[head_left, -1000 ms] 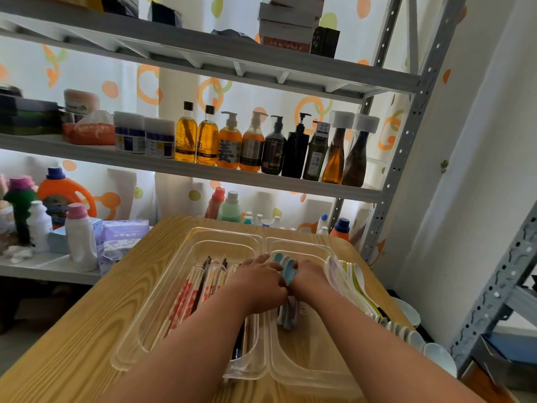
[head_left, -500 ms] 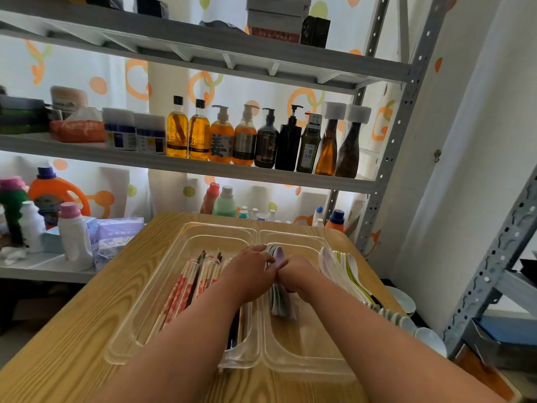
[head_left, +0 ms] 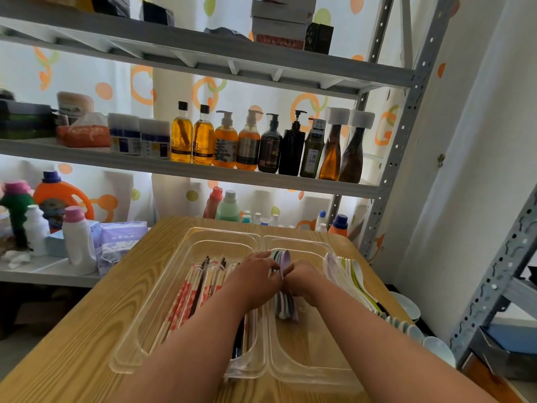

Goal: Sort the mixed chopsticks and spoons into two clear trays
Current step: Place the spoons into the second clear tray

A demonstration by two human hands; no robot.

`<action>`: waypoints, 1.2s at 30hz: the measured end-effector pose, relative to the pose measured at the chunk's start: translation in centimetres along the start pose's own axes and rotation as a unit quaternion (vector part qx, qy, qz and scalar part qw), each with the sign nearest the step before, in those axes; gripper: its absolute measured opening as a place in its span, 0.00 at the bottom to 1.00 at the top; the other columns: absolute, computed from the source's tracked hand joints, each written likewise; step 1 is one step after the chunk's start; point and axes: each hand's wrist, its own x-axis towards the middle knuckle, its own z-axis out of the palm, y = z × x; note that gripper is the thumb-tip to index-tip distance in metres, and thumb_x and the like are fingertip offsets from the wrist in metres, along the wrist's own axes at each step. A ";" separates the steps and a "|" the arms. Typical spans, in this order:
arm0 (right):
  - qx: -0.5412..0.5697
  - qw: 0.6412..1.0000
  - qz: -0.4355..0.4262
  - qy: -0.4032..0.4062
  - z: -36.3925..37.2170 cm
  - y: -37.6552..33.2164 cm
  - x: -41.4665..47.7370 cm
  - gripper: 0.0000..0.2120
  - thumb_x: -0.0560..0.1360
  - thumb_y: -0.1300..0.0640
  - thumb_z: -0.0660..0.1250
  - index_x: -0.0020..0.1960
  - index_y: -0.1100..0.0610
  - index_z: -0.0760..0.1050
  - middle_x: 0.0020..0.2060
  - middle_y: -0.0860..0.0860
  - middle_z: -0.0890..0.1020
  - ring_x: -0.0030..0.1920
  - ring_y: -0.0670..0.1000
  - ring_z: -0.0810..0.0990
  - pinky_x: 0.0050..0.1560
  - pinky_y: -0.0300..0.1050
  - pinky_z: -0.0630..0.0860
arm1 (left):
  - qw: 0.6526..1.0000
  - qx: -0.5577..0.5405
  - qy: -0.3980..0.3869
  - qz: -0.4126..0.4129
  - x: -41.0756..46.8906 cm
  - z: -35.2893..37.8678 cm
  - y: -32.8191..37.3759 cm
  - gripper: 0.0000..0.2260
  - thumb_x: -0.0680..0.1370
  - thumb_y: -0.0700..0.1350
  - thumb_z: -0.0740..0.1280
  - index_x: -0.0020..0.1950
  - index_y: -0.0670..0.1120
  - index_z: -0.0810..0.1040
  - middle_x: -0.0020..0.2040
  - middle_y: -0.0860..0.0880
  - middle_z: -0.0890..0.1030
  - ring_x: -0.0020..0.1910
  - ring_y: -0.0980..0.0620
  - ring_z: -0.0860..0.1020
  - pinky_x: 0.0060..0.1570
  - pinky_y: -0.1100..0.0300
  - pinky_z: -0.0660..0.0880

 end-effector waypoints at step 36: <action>0.011 0.999 -0.032 -0.021 -0.2 1.0 0.4 0.15 0.73 0.59 0.69 0.59 0.59 0.76 0.51 0.56 0.80 0.52 0.53 0.79 0.57 0.50 0.78 | 1.000 0.011 -0.013 -0.006 0.1 0.0 0.0 0.17 0.80 0.48 0.58 0.68 0.49 0.73 0.76 0.50 0.62 0.75 0.52 0.59 0.71 0.56 0.57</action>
